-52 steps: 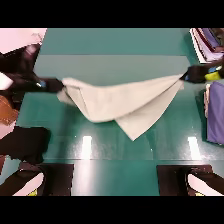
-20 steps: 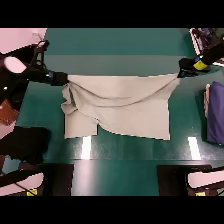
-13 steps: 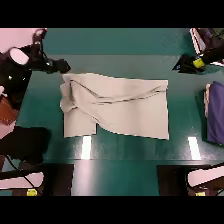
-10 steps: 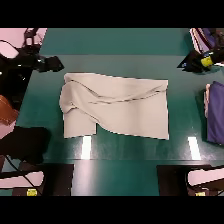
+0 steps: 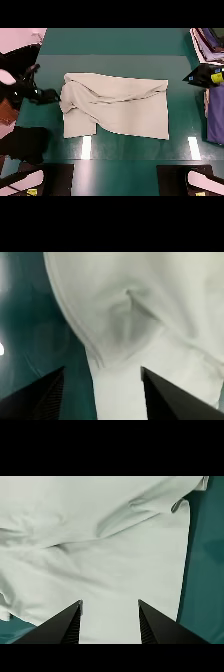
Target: Fold the shirts.
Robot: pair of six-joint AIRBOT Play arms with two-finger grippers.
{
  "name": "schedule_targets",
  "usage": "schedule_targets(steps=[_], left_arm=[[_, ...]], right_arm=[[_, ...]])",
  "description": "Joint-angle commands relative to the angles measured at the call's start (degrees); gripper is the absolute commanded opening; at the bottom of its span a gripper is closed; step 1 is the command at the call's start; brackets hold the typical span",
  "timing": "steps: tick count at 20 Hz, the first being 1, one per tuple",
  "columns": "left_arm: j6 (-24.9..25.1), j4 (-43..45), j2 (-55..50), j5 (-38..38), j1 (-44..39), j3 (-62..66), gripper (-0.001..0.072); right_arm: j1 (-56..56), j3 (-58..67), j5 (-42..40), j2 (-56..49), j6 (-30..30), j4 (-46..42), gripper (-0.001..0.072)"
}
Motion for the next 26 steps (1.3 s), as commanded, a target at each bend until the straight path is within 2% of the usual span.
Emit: schedule_targets(steps=[1, 3, 7, 9, 16, 17, 18, 19, 21, 22, 26], left_arm=[[4.13, -5.16, 2.69, 5.25, 0.22, -10.69, 0.0543], [8.83, -9.29, 2.69, 9.25, 0.22, -13.14, 0.0543], [12.17, -12.98, 2.67, 15.56, 0.22, -14.03, 0.0543], [15.32, -15.02, 2.67, 15.72, 0.22, -14.03, 0.0542], [16.72, -14.86, 2.14, 12.00, 0.22, -14.10, 0.0540], [16.83, -14.95, 2.14, 11.98, 0.22, -14.14, 0.0419], [16.87, -15.10, 2.14, 12.11, 0.22, -14.21, 0.0212], [17.03, -15.19, 2.14, 12.22, 0.22, -14.21, 0.0130], [16.92, -15.15, 2.16, 12.61, 0.22, -14.19, 0.0117], [16.74, -15.02, 2.16, 12.39, 0.22, -13.97, 0.0030], [12.81, -13.53, 3.45, 7.69, 2.47, -4.98, 0.0030]], right_arm=[[-0.04, -8.81, -4.79, 6.21, -0.31, 0.20, 0.0409], [-0.04, -12.28, -5.55, 8.37, -0.28, 0.20, 0.0408], [-0.04, -15.23, -5.51, 10.01, -0.24, 0.70, 0.0409], [-0.04, -16.28, -6.01, 10.58, -0.09, 0.70, 0.0409], [-0.02, -16.57, -7.19, 10.58, 0.61, 0.72, 0.0408], [-0.02, -16.57, -7.43, 10.58, 0.72, 0.72, 0.0409], [-0.02, -16.57, -7.52, 10.58, 1.03, 0.72, 0.0408], [-0.04, -16.57, -7.67, 10.58, 1.03, 0.70, 0.0408], [-0.04, -16.57, -7.76, 10.58, 1.03, 0.70, 0.0408], [-0.04, -16.57, -7.32, 10.58, 1.03, 0.70, 0.0408], [-2.93, -17.59, -0.26, 10.60, 1.01, -0.04, 0.0408]])
